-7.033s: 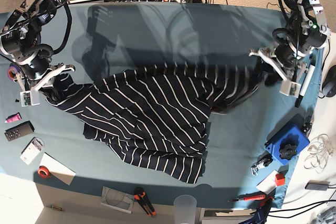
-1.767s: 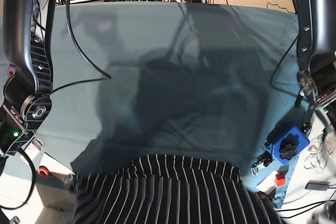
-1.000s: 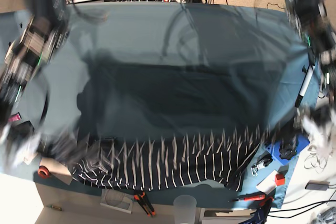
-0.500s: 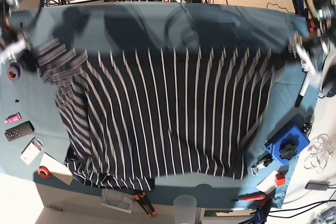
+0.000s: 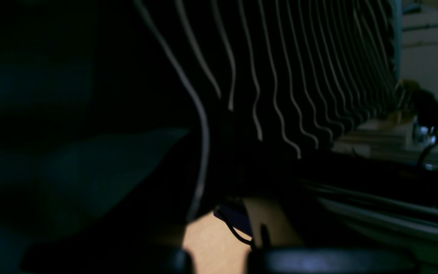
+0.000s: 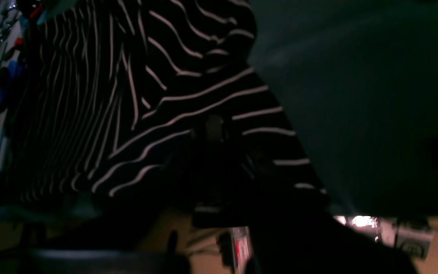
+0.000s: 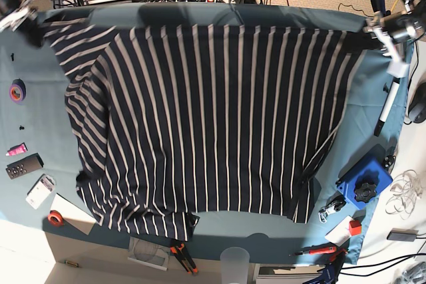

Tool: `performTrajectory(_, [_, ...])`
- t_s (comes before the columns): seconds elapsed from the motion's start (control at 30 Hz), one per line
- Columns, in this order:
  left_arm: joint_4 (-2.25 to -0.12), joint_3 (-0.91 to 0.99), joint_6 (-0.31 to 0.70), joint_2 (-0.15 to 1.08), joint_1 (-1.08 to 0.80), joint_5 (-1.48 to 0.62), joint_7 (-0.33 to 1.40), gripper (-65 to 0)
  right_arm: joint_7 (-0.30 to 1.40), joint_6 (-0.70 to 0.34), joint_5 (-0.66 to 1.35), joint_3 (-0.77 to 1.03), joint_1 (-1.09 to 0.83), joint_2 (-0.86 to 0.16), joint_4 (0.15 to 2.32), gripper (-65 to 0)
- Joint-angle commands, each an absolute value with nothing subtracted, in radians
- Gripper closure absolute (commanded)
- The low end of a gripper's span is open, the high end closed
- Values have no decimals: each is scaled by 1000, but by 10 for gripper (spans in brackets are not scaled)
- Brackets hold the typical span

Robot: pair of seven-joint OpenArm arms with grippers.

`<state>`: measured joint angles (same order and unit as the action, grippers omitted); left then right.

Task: Layout the t-shirt on the table in an organized manner, then fold the t-shirt properly
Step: 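Lay the shirt flat on the table by lowering both grippers, then grasp the shirt shoulder with the right gripper and drag it outward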

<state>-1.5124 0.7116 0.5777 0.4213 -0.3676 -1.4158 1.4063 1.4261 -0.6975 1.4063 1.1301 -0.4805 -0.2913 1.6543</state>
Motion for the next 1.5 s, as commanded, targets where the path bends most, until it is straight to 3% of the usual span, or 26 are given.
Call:
performTrajectory(0.0, [-1526, 754, 581, 446, -378, -1426, 1396, 0, 1396, -698, 1425, 1143, -502, -307, 1669, 0])
performTrajectory(0.2, [-1526, 907, 582, 447, -402, -1470, 1396, 0, 1396, -698, 1425, 1143, -535, -280, 1669, 0])
performTrajectory(0.93, [-1526, 906, 608, 447, -399, -1470, 1396, 0, 1396, -698, 1484, 1081, -437, -281, 1669, 0])
performTrajectory(1.03, [-1526, 906, 608, 452, -398, -1471, 1396, 0, 1396, -698, 1484, 1004, -432, -291, 1670, -128])
performTrajectory(1.1, [-1526, 907, 627, 465, -398, -1470, 1396, 0, 1396, -698, 1484, 932, -432, -297, 1669, -177])
performTrajectory(1.47, [-1526, 907, 648, 631, -343, -1452, 1390, 0, 1396, -698, 1407, 693, -433, -241, 1669, -174])
